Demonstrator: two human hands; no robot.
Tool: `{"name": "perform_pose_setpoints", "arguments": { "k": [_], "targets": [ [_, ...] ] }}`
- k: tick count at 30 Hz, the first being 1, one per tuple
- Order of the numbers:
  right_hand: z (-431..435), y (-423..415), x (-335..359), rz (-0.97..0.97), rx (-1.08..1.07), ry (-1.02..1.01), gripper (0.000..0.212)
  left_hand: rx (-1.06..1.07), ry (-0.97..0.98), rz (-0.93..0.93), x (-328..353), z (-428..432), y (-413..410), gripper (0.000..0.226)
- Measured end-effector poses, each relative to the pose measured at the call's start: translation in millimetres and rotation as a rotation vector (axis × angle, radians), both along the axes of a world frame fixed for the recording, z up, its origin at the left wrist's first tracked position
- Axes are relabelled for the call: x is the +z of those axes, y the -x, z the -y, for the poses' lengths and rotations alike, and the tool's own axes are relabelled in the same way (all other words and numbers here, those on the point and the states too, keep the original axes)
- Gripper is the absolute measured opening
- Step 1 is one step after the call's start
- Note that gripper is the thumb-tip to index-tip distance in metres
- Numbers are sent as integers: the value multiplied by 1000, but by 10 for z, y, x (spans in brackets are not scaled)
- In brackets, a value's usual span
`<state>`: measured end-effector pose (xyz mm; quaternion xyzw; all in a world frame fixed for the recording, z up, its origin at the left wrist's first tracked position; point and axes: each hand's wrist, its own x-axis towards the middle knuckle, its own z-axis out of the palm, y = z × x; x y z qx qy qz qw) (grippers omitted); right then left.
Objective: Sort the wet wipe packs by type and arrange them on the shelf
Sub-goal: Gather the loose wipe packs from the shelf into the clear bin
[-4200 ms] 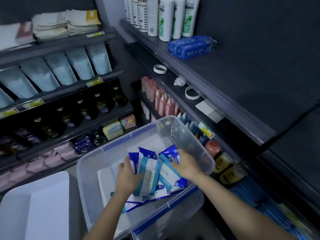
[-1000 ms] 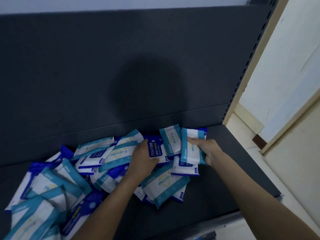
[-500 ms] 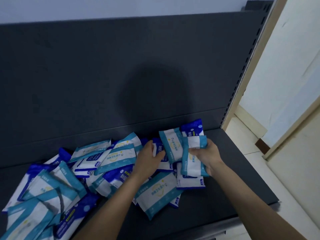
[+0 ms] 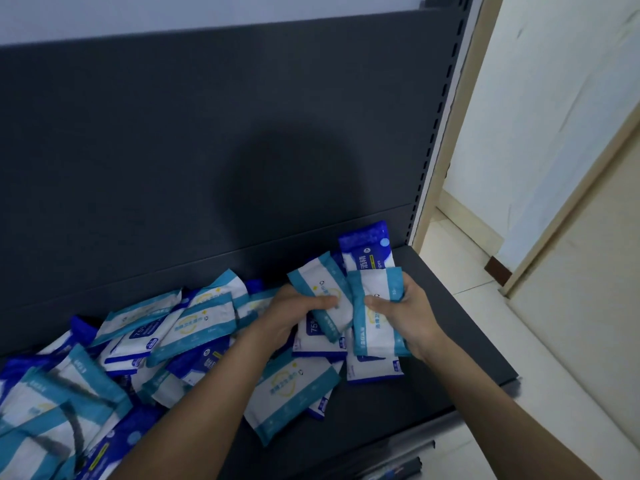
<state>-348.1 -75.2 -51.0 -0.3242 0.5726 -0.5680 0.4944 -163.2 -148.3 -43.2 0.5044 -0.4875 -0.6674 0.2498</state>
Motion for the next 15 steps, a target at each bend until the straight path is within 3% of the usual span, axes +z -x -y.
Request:
{"name": "perform_pose_setpoints", "arguments": {
  "k": [7, 15],
  "targets": [
    [43, -49, 69, 17, -14, 37, 33, 134, 83, -116, 26, -106, -25, 36],
    [158, -165, 268, 17, -35, 134, 34, 261, 212, -116, 189, -166, -171, 43]
  ]
}}
